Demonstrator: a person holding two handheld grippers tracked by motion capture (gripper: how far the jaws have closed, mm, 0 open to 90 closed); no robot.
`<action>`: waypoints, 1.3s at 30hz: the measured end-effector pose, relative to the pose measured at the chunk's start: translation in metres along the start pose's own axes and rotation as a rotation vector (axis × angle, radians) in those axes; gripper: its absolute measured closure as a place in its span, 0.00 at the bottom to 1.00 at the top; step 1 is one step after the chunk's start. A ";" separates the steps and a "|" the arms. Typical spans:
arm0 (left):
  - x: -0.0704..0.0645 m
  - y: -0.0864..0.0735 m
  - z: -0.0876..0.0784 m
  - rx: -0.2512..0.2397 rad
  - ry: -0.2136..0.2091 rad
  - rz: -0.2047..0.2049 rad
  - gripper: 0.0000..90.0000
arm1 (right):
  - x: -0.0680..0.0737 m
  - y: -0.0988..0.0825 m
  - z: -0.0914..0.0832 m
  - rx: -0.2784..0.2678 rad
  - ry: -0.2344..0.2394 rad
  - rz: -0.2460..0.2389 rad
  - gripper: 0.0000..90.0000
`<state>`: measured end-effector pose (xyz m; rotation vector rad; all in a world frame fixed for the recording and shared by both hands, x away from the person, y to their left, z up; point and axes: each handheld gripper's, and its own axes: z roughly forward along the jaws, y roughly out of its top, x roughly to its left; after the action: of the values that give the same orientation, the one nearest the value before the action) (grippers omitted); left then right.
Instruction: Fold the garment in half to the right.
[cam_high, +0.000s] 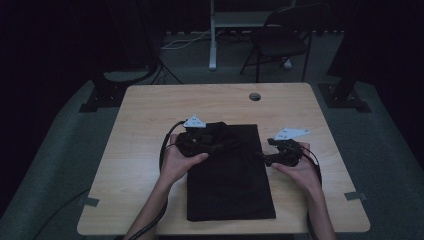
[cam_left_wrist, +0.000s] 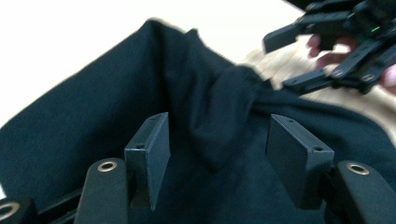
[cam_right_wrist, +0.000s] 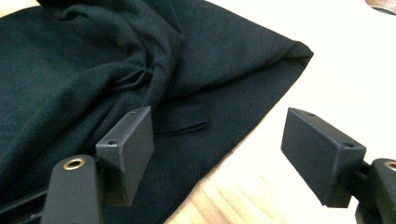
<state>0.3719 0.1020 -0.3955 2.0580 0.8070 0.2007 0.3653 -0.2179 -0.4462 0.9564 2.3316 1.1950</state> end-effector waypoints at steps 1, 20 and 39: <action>0.002 -0.002 0.002 0.007 0.000 -0.004 0.45 | 0.000 0.000 0.000 0.000 0.000 0.000 0.28; 0.001 -0.005 0.023 0.067 -0.038 -0.036 0.82 | 0.000 0.000 -0.001 -0.005 0.002 0.000 0.27; 0.001 0.029 0.038 0.030 -0.097 -0.043 0.94 | -0.001 0.000 -0.001 -0.007 -0.004 0.005 0.27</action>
<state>0.4023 0.0652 -0.3950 2.0593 0.7985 0.0651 0.3650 -0.2189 -0.4455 0.9613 2.3225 1.2011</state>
